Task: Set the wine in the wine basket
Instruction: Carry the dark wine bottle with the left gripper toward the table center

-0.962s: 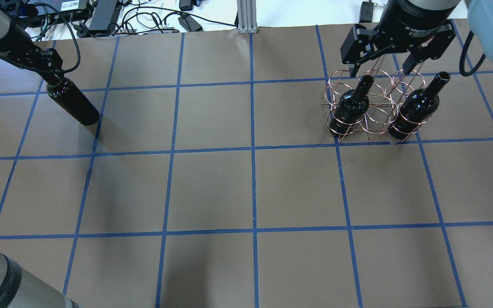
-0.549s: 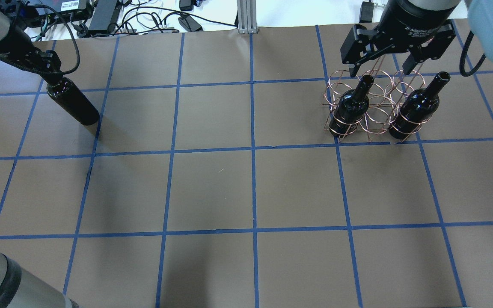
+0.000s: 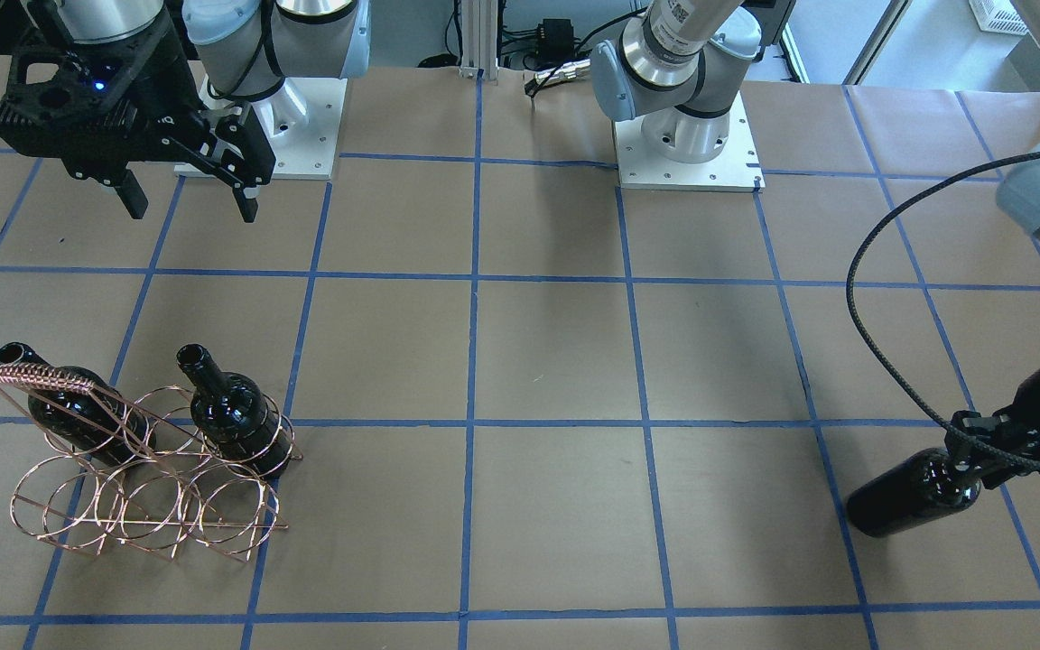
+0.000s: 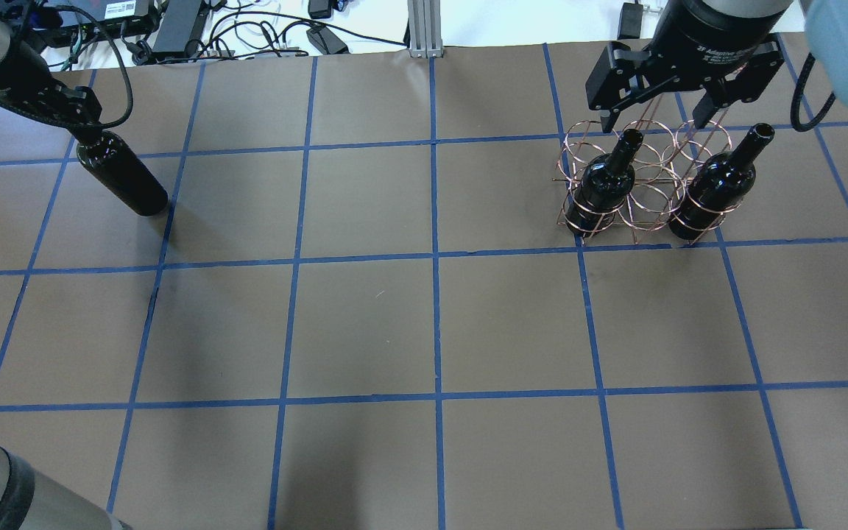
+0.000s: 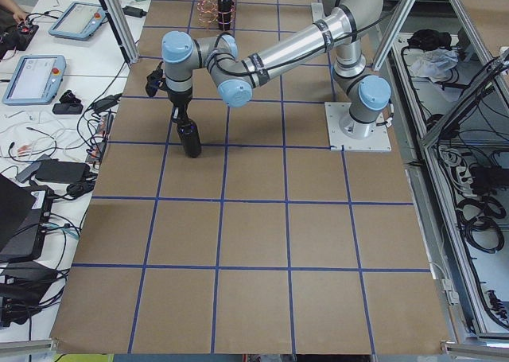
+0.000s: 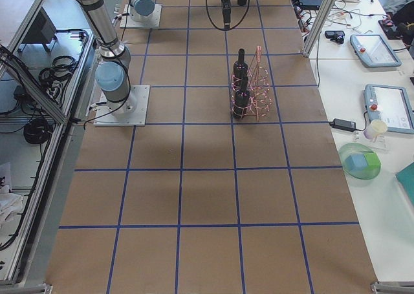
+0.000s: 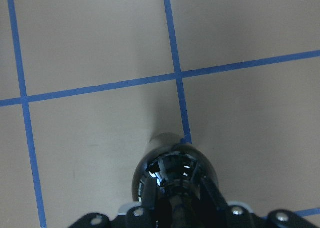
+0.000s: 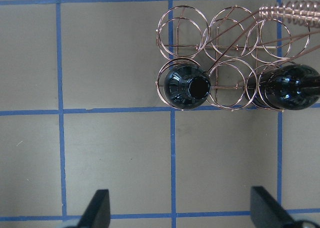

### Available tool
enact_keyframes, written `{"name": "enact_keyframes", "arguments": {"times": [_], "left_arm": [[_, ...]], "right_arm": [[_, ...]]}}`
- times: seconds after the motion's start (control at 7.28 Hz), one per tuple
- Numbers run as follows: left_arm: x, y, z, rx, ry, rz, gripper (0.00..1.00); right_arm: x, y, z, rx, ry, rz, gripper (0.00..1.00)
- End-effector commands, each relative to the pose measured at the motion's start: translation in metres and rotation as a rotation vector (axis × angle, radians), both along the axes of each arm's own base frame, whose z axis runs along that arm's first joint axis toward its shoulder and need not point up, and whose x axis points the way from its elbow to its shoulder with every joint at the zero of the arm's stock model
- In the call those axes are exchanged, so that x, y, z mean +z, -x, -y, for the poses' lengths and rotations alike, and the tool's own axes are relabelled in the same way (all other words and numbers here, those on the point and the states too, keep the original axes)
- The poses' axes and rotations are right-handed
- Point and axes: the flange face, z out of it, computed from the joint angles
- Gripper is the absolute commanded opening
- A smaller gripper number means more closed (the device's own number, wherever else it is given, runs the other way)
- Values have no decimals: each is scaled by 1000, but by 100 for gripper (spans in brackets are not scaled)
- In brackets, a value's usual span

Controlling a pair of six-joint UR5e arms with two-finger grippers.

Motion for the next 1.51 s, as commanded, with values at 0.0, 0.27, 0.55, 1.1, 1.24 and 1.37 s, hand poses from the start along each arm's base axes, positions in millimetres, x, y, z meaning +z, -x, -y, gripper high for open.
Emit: {"name": "enact_keyframes", "arguments": {"times": [0.0,0.27,0.55,1.1,1.24,1.37], "left_arm": [[33,34,-16,65,-16,-20,0],[64,118,-33,128,-38,-48,0],[79,205,-51,202,-39,-127,0],[46,356,-111,163,-132,-142,0],[34,382,-127,128,-159,-129,0],[20,395,-134,128,-151,-132,0]], "right_arm": [[0,0,0,0,1,0,100],[0,0,0,0,1,0,100],[0,0,0,0,1,0,100],[0,0,0,0,1,-2,100],[0,0,0,0,1,0,100],[0,0,0,0,1,0,100]]}}
